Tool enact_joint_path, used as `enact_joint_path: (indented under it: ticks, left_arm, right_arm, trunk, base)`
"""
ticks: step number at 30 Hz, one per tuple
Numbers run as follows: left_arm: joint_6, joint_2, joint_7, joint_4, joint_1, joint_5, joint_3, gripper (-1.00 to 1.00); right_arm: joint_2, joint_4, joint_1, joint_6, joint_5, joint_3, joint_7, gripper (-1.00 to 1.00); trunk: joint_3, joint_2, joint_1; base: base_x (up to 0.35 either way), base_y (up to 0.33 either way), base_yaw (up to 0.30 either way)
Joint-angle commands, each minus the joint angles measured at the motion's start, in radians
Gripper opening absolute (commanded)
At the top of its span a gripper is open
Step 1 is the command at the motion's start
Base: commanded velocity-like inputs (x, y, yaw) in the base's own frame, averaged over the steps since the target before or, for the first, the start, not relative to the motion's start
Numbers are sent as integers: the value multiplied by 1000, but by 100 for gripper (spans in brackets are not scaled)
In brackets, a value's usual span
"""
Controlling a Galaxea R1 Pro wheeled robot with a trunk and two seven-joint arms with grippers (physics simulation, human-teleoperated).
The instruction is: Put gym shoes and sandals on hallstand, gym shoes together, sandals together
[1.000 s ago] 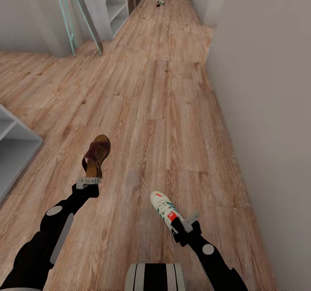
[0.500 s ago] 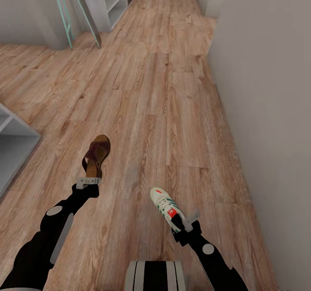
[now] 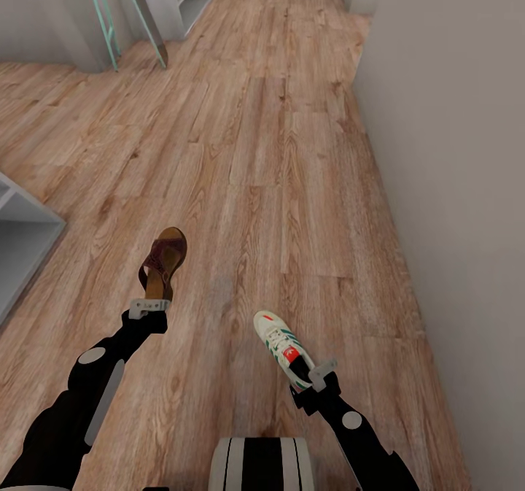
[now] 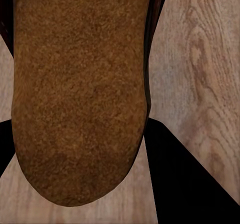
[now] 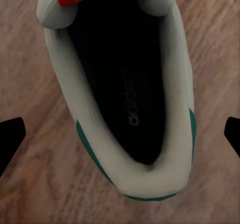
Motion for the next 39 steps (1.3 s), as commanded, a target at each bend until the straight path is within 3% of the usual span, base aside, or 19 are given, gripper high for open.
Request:
enact_joint_path:
  ticks: [1, 10, 18, 27, 32, 39]
  left_arm:
    - [8, 0, -5, -1, 0, 6, 1, -100]
    - [7, 0, -5, -1, 0, 6, 1, -100]
    - [8, 0, -5, -1, 0, 6, 1, -100]
    - [8, 0, -5, -1, 0, 6, 1, -100]
    - [8, 0, -5, -1, 0, 6, 1, -100]
    - [8, 0, -5, -1, 0, 6, 2, -100]
  right_arm:
    - [0, -2, 0, 5, 10, -1, 4, 100]
    - [0, -2, 0, 5, 12, -1, -12, 100]
    - [2, 2, 0, 5, 14, 4, -106, 100]
    - [2, 5, 0, 5, 16, 10, -116, 100]
    - [2, 6, 0, 5, 16, 11, -116, 100]
    - [2, 5, 0, 5, 16, 11, -116, 100]
  trunk:
    - [-1, 0, 0]
    - [-1, 0, 0]
    - [-1, 0, 0]
    - [-1, 0, 0]
    - [-24, -1, 2]
    - [-27, -1, 2]
  base:
    - [0, 0, 0]
    - [0, 0, 0]
    - [0, 0, 0]
    - [0, 0, 0]
    - [0, 0, 0]
    - [0, 0, 0]
